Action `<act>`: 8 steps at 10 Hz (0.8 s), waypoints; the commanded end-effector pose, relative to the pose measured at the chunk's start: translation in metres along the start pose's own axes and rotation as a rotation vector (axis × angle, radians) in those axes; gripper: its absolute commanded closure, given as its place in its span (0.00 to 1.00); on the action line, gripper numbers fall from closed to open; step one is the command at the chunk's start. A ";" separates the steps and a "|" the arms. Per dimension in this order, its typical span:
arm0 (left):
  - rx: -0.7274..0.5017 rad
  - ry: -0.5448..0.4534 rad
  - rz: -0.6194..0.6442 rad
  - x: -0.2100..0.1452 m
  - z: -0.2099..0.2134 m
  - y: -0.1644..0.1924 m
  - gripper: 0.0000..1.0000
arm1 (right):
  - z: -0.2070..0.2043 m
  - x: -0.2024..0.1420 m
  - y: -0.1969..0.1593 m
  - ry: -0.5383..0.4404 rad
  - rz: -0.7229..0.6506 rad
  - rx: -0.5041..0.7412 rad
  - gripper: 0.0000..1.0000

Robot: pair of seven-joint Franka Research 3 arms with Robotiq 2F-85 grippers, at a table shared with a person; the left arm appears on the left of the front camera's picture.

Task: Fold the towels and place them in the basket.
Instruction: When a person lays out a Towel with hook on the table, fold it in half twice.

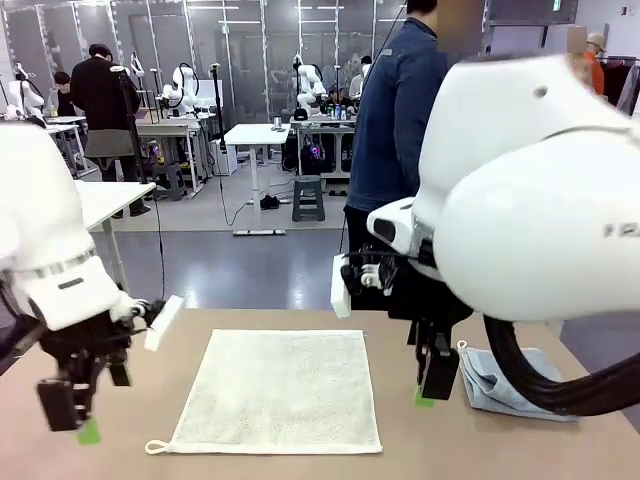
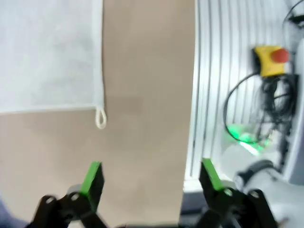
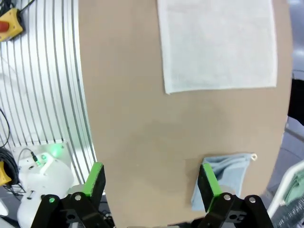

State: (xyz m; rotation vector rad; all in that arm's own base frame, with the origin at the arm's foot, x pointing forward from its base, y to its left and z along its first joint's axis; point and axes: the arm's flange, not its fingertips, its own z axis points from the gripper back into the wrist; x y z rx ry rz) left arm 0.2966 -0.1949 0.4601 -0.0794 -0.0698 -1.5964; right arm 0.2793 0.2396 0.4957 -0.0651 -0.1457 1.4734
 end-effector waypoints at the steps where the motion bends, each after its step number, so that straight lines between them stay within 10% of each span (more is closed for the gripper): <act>1: 0.005 -0.052 -0.005 0.053 -0.006 0.028 0.00 | -0.031 0.006 -0.008 -0.015 0.089 0.040 0.02; 8: -0.011 0.004 0.042 0.038 -0.077 0.048 0.00 | -0.116 0.034 -0.031 -0.013 0.182 0.071 0.02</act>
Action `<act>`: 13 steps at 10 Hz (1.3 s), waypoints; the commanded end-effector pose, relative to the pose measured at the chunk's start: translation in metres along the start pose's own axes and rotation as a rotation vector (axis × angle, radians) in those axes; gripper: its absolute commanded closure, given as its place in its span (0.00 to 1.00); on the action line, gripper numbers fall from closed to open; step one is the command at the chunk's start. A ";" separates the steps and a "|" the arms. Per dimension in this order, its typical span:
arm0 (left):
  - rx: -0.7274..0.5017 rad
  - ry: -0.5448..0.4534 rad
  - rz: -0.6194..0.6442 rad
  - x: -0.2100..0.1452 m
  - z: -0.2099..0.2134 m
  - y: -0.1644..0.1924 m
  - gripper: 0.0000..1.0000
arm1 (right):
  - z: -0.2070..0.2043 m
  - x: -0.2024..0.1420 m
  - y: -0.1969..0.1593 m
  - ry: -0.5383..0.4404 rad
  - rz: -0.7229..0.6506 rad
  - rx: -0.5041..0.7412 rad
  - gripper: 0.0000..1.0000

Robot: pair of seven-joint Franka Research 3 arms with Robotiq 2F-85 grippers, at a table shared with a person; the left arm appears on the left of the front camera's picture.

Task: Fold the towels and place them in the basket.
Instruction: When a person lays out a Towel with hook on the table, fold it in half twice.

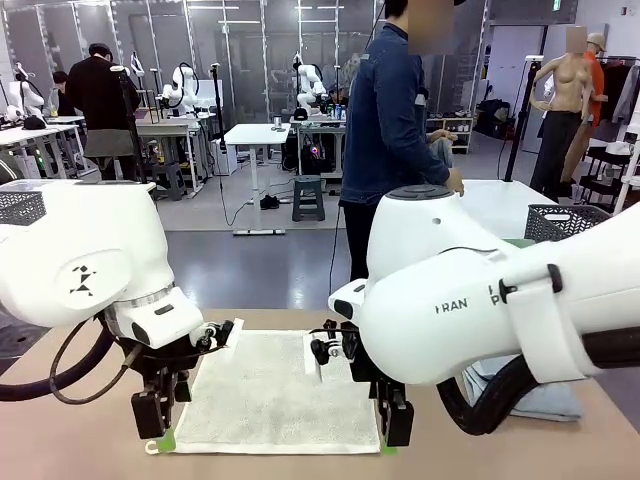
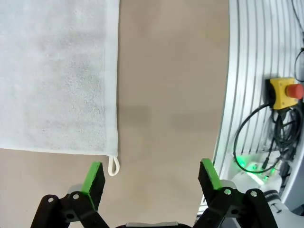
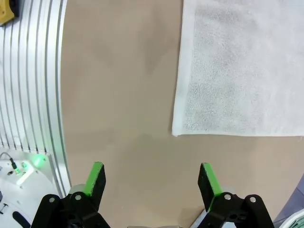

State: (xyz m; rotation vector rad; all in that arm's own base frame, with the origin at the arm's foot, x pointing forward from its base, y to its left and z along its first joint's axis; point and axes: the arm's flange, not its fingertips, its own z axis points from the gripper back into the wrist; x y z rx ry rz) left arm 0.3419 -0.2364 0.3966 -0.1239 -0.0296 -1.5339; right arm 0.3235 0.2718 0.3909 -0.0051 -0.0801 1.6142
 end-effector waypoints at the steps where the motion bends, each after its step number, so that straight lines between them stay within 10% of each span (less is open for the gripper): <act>1: 0.046 0.011 -0.034 0.000 -0.020 0.005 0.00 | -0.013 0.003 -0.009 -0.011 0.036 0.014 0.02; 13: 0.133 0.040 -0.050 -0.009 -0.049 0.023 0.00 | -0.041 -0.013 -0.024 -0.026 -0.009 0.046 0.02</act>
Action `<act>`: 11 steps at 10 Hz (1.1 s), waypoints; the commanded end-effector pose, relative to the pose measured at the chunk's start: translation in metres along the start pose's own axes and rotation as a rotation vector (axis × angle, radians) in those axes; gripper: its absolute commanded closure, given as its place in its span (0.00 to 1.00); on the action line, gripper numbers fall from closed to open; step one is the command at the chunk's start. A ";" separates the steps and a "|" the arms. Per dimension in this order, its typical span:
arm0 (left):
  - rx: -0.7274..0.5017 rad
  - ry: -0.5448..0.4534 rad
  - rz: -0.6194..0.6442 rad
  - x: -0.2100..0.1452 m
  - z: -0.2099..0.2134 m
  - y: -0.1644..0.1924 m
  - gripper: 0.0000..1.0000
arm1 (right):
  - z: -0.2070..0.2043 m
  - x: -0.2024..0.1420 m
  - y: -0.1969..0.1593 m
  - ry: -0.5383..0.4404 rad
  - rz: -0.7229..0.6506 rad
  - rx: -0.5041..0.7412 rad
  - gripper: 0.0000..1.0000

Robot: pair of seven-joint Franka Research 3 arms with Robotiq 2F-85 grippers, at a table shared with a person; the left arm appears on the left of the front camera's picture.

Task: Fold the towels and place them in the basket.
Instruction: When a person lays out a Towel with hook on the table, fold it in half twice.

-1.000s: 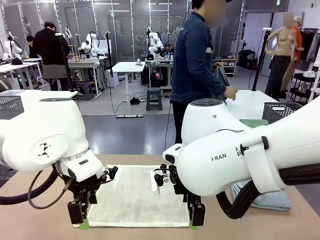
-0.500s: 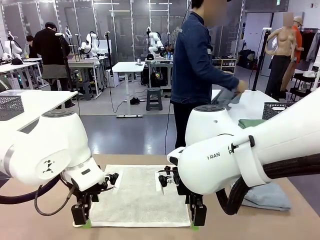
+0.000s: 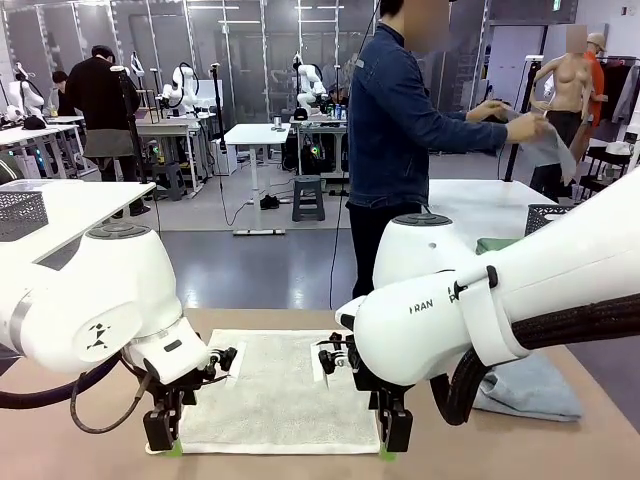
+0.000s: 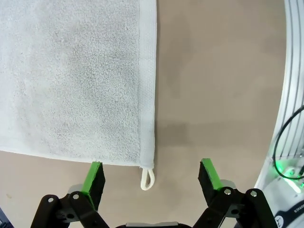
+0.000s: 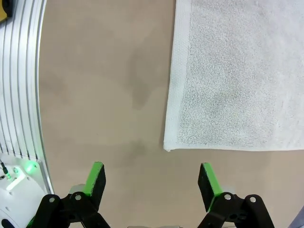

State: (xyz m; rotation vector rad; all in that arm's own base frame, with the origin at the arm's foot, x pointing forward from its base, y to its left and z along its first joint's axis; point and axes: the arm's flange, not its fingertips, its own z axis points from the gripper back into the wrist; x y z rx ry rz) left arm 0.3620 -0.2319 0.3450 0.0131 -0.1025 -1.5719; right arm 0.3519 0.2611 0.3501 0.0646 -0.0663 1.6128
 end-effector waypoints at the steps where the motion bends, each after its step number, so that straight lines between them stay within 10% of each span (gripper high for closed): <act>1: 0.000 0.000 0.000 0.000 0.000 0.000 0.00 | 0.000 -0.001 0.000 -0.001 -0.002 0.001 0.02; 11: -0.045 -0.031 0.043 -0.013 -0.047 0.019 0.00 | -0.047 0.015 -0.028 0.030 -0.076 0.018 0.02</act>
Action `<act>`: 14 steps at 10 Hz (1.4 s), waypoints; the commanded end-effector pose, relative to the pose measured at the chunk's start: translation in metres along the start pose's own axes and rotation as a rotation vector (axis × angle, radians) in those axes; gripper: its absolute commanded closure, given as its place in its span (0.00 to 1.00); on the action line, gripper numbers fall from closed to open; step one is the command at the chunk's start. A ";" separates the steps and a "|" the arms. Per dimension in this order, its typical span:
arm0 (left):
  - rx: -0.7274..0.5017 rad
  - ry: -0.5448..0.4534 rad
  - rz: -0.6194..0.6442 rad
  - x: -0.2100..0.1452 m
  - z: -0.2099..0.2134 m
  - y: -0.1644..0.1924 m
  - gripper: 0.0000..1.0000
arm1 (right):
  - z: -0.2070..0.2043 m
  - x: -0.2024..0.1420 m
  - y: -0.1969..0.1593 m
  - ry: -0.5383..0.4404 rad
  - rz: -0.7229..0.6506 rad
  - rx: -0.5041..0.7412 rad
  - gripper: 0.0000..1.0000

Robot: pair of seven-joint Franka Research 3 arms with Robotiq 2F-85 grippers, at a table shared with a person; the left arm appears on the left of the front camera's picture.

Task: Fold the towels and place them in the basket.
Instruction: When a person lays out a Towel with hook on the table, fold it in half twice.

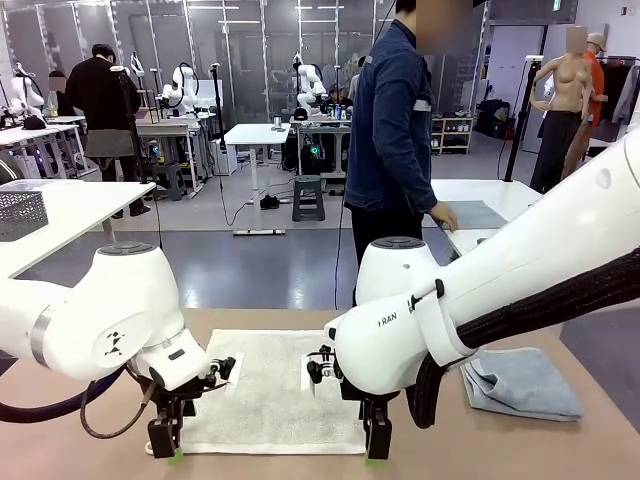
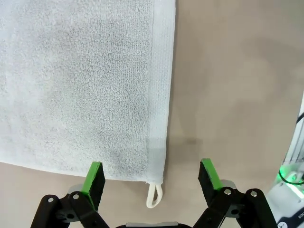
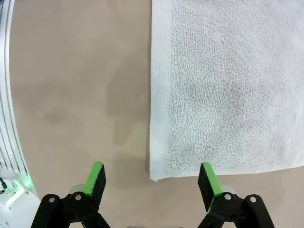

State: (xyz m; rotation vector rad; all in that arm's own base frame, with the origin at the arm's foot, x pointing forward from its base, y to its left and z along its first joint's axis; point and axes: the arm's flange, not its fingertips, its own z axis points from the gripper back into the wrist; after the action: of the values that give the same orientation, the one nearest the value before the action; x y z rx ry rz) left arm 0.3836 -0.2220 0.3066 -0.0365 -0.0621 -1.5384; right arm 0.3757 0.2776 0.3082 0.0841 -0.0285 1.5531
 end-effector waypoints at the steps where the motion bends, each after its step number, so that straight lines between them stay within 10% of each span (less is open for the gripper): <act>1: 0.007 -0.010 0.013 -0.002 -0.011 -0.001 0.00 | -0.005 0.003 -0.004 0.024 -0.019 -0.015 0.02; 14: -0.020 -0.007 0.027 -0.015 -0.019 0.002 0.00 | -0.032 0.000 0.005 0.055 -0.008 0.001 0.02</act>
State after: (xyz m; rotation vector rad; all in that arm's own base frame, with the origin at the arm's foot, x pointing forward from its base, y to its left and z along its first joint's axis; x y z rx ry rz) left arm 0.3820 -0.2085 0.2910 -0.0455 -0.0288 -1.5122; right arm 0.3694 0.2777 0.2831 0.0684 0.0269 1.5681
